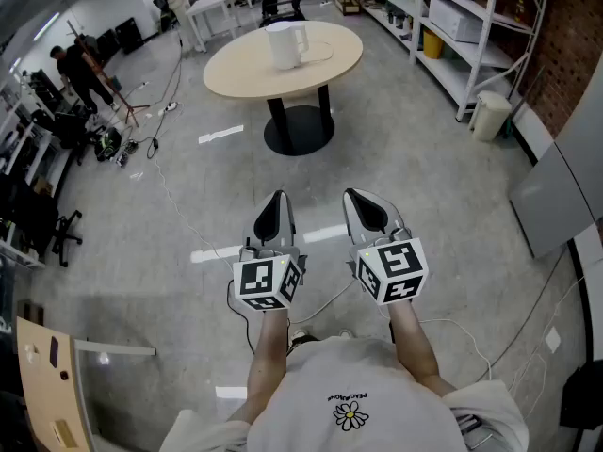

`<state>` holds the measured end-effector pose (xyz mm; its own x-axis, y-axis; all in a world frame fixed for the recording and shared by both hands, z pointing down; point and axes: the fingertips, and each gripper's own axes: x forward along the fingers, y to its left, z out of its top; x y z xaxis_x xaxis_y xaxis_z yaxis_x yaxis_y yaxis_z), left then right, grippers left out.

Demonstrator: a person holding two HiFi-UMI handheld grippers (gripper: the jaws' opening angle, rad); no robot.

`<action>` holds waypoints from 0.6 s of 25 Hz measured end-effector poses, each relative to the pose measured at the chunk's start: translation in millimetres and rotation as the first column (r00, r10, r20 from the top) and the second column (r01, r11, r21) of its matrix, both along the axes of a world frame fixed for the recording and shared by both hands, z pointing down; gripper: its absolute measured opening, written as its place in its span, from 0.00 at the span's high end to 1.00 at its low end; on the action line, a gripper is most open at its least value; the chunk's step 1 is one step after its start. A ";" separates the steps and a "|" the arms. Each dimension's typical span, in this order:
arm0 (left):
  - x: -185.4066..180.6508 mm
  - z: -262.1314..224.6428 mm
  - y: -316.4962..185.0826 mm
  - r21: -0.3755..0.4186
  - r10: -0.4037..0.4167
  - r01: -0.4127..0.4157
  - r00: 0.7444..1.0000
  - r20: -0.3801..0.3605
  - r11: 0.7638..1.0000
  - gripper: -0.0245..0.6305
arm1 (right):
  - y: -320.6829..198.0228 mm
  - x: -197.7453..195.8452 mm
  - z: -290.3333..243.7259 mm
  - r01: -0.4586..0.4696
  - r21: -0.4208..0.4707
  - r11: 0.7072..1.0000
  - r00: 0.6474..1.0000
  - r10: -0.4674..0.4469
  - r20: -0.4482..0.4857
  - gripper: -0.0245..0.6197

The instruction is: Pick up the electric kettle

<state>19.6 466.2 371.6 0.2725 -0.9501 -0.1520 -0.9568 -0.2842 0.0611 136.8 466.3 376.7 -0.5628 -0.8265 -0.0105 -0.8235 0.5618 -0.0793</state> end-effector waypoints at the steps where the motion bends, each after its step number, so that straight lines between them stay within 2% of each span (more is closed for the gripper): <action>1: -1.2 0.0 0.3 0.002 -0.001 0.001 1.000 -0.003 1.000 0.96 | 0.7 -0.5 0.1 0.000 0.003 1.000 1.000 0.000 -0.001 0.95; 7: -3.6 -1.2 3.3 0.004 -0.009 0.009 1.000 -0.015 1.000 0.96 | 1.5 1.3 -1.8 0.002 0.013 1.000 1.000 -0.002 -0.004 0.95; 11: 0.1 -1.9 20.5 0.000 -0.001 0.001 1.000 0.006 1.000 0.96 | 5.9 4.8 1.9 0.002 -0.013 1.000 0.999 -0.002 0.038 0.95; 15: -17.9 -1.7 18.7 -0.010 -0.016 0.016 1.000 0.005 1.000 0.96 | 1.7 -12.2 3.8 0.039 -0.015 0.999 0.995 -0.037 0.088 0.95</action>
<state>1.7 484.9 369.9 0.2580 -0.9558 -0.1407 -0.9615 -0.2683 0.0592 124.6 468.0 380.4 -0.5913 -0.8050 -0.0479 -0.7910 0.5906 -0.1596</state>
